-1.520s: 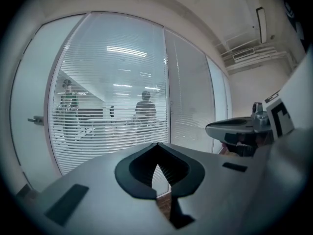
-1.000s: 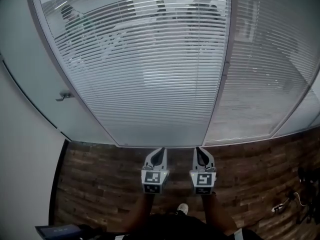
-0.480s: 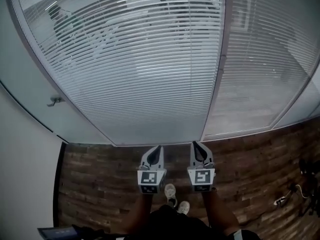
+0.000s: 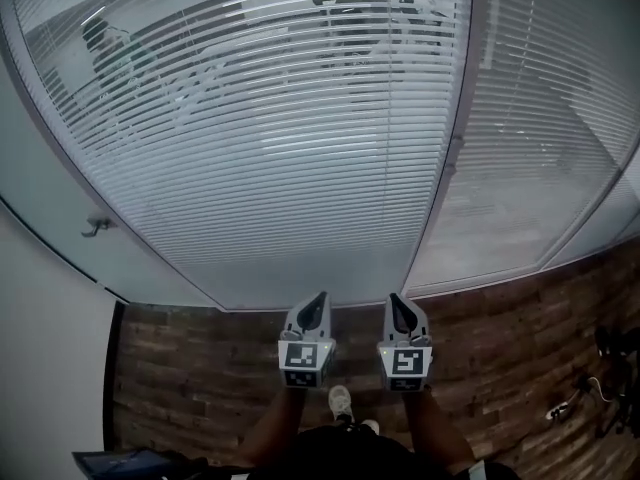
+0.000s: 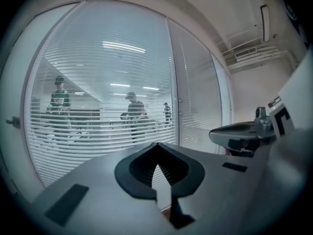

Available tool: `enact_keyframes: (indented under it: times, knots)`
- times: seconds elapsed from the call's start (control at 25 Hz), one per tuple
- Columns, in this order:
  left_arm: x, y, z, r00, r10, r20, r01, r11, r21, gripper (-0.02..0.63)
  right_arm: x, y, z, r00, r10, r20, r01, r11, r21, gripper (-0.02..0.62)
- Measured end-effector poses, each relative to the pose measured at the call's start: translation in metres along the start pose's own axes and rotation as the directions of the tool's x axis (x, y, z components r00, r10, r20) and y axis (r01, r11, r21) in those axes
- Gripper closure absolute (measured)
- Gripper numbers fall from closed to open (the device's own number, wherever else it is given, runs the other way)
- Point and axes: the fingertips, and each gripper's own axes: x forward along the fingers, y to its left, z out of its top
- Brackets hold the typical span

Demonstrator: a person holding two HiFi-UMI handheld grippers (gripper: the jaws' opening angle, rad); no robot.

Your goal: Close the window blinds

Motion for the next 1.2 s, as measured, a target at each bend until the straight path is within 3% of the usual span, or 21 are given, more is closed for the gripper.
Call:
enact_keyframes:
  times: [0.12, 0.36, 0.64, 0.88, 1.04, 1.2]
  knots:
    - [0.009, 0.016, 0.017, 1.000, 0.002, 0.024, -0.002, 1.000, 0.000, 0.611, 0.015, 0.002, 0.009, 1.000, -0.005, -0.017, 0.005, 1.000, -0.020, 0.594]
    - [0.044, 0.031, 0.012, 0.999, -0.027, 0.021, 0.027, 1.000, 0.011, 0.611, 0.046, -0.007, 0.006, 0.999, -0.022, -0.039, 0.021, 1.000, -0.010, 0.594]
    - [0.067, 0.040, 0.024, 0.997, -0.066, 0.033, 0.065, 0.998, 0.026, 0.611, 0.063, -0.021, 0.021, 0.993, -0.100, -0.056, 0.102, 0.995, 0.023, 0.594]
    - [0.082, 0.040, 0.032, 0.994, -0.102, 0.026, 0.101, 0.994, 0.051, 0.611, 0.070, -0.032, 0.025, 0.987, -0.148, -0.058, 0.150, 0.988, 0.034, 0.594]
    - [0.094, 0.031, 0.039, 0.991, -0.127, 0.043, 0.126, 0.991, 0.035, 0.611, 0.069, -0.045, 0.029, 0.985, -0.175, -0.004, 0.175, 0.984, 0.041, 0.594]
    - [0.109, 0.020, 0.045, 0.990, -0.138, 0.041, 0.135, 0.989, 0.059, 0.611, 0.073, -0.061, 0.024, 0.986, -0.170, -0.005, 0.170, 0.984, 0.062, 0.594]
